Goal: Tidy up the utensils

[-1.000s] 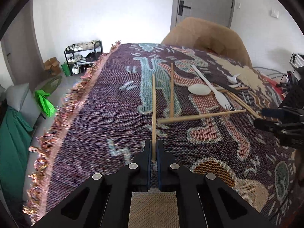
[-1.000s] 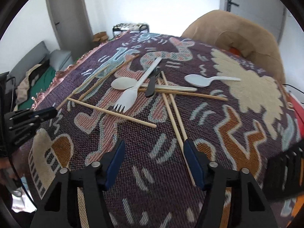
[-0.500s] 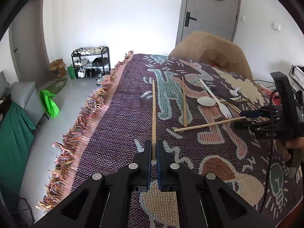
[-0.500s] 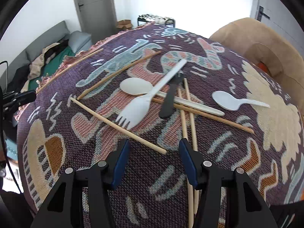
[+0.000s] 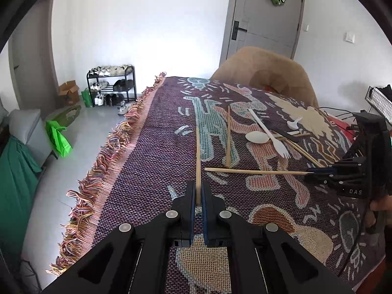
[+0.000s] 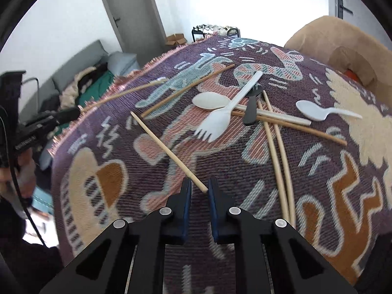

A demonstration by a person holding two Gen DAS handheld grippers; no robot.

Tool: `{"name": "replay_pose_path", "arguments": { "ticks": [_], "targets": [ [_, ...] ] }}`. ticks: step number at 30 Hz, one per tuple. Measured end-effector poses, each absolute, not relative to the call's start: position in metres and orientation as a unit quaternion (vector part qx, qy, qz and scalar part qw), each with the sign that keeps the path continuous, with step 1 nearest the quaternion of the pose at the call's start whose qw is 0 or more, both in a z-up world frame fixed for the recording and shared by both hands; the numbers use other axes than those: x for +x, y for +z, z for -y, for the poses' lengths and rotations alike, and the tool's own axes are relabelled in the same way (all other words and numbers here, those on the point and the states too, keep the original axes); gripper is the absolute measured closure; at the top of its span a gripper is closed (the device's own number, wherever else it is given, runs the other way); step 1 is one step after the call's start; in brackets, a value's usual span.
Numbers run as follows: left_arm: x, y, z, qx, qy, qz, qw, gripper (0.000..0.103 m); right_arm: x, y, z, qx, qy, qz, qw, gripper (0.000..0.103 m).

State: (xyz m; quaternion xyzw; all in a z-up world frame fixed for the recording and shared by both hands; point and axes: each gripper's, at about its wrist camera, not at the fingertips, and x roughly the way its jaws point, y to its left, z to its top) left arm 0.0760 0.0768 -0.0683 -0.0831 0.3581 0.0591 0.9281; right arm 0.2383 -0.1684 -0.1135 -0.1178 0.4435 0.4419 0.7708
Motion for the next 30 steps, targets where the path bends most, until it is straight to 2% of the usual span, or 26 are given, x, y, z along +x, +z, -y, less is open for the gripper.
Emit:
{"name": "replay_pose_path", "arguments": {
  "ticks": [11, 18, 30],
  "targets": [
    [0.07, -0.064, -0.074, -0.082, 0.056, -0.352, 0.931, 0.099, 0.231, -0.116, 0.175, -0.069, 0.466, -0.44, 0.764, 0.091],
    [0.068, -0.044, -0.064, -0.068, 0.039, -0.336, 0.939, 0.099, 0.209, -0.075, 0.197, -0.037, 0.469, -0.397, 0.788, 0.096],
    [0.077, 0.004, -0.022, -0.034, -0.008, -0.293, 0.955, 0.099, 0.172, 0.008, 0.257, -0.013, 0.392, -0.343, 0.854, 0.097]
  ]
}}
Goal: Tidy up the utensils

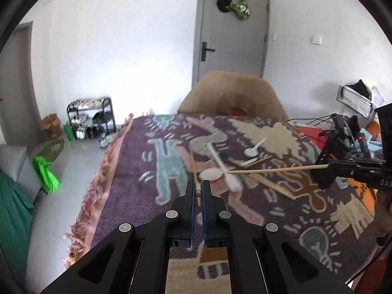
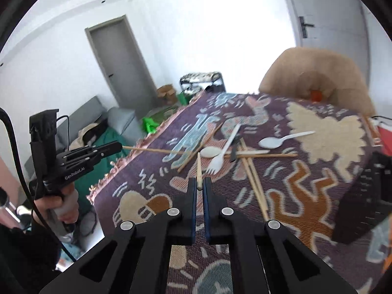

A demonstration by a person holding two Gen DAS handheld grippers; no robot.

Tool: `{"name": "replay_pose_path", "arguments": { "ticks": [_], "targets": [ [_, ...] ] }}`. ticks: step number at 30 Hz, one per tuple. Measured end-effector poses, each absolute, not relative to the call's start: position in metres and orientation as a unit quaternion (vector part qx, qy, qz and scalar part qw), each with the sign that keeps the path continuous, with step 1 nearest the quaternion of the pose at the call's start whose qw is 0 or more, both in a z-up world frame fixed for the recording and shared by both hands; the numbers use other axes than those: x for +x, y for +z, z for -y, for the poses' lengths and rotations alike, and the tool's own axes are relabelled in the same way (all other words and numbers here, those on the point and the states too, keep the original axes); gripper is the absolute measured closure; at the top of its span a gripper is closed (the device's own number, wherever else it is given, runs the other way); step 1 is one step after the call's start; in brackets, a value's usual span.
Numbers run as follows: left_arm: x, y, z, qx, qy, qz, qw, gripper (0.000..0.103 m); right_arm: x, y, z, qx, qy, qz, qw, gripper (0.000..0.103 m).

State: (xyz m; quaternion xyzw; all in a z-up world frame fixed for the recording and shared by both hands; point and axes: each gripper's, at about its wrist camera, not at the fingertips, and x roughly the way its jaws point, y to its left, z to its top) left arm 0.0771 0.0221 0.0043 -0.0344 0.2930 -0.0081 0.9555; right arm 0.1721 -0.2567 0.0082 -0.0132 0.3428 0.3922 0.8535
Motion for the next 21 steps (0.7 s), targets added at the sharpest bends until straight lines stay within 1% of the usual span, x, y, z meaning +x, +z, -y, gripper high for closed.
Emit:
{"name": "replay_pose_path", "arguments": {
  "ticks": [12, 21],
  "targets": [
    [0.085, 0.068, 0.031, -0.023, -0.074, -0.232, 0.97, 0.099, 0.148, 0.087, 0.349, -0.026, 0.263, -0.307, 0.914, 0.097],
    [0.097, 0.101, 0.093, -0.011, -0.151, -0.208, 0.966, 0.099, 0.136, 0.108, 0.402, -0.026, 0.191, -0.321, 0.927, 0.097]
  ]
}}
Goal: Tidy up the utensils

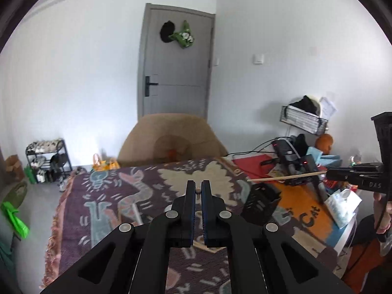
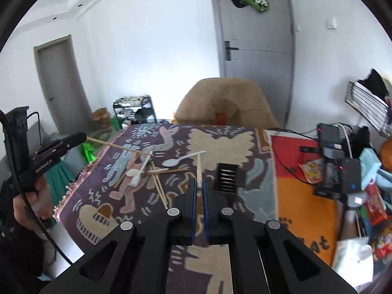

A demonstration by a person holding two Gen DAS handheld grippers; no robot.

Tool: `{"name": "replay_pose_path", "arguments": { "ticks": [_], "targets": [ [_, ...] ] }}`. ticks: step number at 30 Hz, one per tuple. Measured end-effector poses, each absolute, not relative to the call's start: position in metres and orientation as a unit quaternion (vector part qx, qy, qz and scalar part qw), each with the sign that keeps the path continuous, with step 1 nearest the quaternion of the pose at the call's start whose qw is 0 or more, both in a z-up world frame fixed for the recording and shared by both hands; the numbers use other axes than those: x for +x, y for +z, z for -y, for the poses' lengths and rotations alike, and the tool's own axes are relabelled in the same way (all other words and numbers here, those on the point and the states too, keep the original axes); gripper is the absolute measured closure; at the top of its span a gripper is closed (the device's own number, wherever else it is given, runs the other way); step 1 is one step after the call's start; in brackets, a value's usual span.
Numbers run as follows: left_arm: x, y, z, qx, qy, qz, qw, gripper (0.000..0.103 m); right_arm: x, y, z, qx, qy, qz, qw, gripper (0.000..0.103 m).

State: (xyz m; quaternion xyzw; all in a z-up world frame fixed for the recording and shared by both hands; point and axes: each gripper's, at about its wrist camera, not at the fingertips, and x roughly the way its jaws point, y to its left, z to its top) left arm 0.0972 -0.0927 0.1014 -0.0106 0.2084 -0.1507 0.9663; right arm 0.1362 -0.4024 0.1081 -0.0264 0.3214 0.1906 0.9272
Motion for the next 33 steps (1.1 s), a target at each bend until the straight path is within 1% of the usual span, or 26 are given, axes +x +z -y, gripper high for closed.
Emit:
{"name": "replay_pose_path", "arguments": {
  "ticks": [8, 13, 26, 33],
  "targets": [
    [0.105, 0.121, 0.143, 0.001, -0.21, -0.195, 0.958, 0.099, 0.134, 0.113, 0.424, -0.043, 0.154, -0.336, 0.928, 0.097],
    [0.116, 0.123, 0.171, 0.008, -0.246, -0.206, 0.947, 0.099, 0.143, 0.106, 0.423, -0.061, 0.15, -0.361, 0.919, 0.097],
    [0.149, 0.101, 0.21, 0.037, -0.265, -0.266, 0.926, 0.099, 0.174, 0.098, 0.419, -0.06, 0.165, -0.384, 0.906, 0.097],
    [0.178, 0.089, 0.224, 0.027, -0.258, -0.294, 0.92, 0.099, 0.188, 0.091, 0.415, -0.058, 0.168, -0.389, 0.904, 0.097]
  ]
}}
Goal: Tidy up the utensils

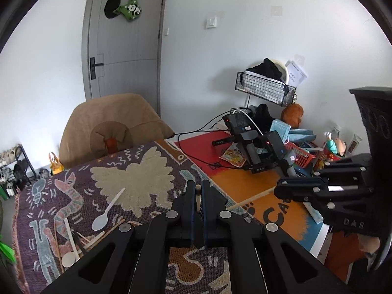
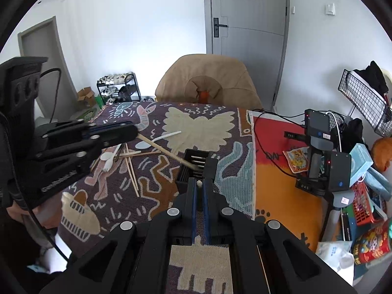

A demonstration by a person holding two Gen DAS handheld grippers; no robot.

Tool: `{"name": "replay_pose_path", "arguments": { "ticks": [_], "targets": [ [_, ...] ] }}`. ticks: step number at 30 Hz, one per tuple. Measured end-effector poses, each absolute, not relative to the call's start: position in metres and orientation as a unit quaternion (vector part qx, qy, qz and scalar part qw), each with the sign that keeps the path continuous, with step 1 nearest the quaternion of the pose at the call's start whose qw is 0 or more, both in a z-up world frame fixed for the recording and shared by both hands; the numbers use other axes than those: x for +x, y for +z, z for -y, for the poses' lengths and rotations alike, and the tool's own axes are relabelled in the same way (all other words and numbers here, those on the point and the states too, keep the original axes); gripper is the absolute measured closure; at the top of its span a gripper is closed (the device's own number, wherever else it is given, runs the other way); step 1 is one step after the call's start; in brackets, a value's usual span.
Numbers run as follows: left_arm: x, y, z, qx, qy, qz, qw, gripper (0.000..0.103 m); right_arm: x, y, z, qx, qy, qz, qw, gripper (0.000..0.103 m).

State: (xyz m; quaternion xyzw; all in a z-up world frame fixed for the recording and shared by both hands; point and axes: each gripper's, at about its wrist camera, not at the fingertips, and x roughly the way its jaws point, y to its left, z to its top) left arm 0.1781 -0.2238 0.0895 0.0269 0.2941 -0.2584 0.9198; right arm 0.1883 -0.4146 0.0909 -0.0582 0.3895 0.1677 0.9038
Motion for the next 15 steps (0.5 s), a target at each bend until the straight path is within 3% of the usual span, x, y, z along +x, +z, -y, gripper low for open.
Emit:
{"name": "replay_pose_path", "arguments": {
  "ticks": [5, 7, 9, 11, 13, 14, 15],
  "targets": [
    [0.192, 0.085, 0.216, 0.0, -0.259, -0.312, 0.914, 0.094, 0.197, 0.088, 0.411, -0.059, 0.168, -0.394, 0.902, 0.097],
    [0.194, 0.083, 0.207, -0.008, -0.249, -0.315, 0.916, 0.08, 0.201, 0.086, 0.409, -0.063, 0.168, -0.396, 0.901, 0.097],
    [0.194, 0.081, 0.197, -0.02, -0.24, -0.311, 0.919, 0.046, 0.205, 0.084, 0.406, -0.067, 0.166, -0.398, 0.9, 0.097],
    [0.191, 0.081, 0.187, -0.029, -0.228, -0.301, 0.926, 0.031, 0.21, 0.083, 0.404, -0.068, 0.163, -0.396, 0.901, 0.097],
    [0.19, 0.081, 0.179, -0.031, -0.219, -0.297, 0.929, 0.028, 0.214, 0.084, 0.402, -0.071, 0.152, -0.389, 0.906, 0.096],
    [0.19, 0.081, 0.175, -0.031, -0.214, -0.297, 0.93, 0.026, 0.215, 0.084, 0.402, -0.071, 0.147, -0.39, 0.906, 0.089],
    [0.189, 0.081, 0.17, -0.031, -0.207, -0.296, 0.932, 0.023, 0.215, 0.084, 0.403, -0.069, 0.139, -0.389, 0.908, 0.072]
  ]
}}
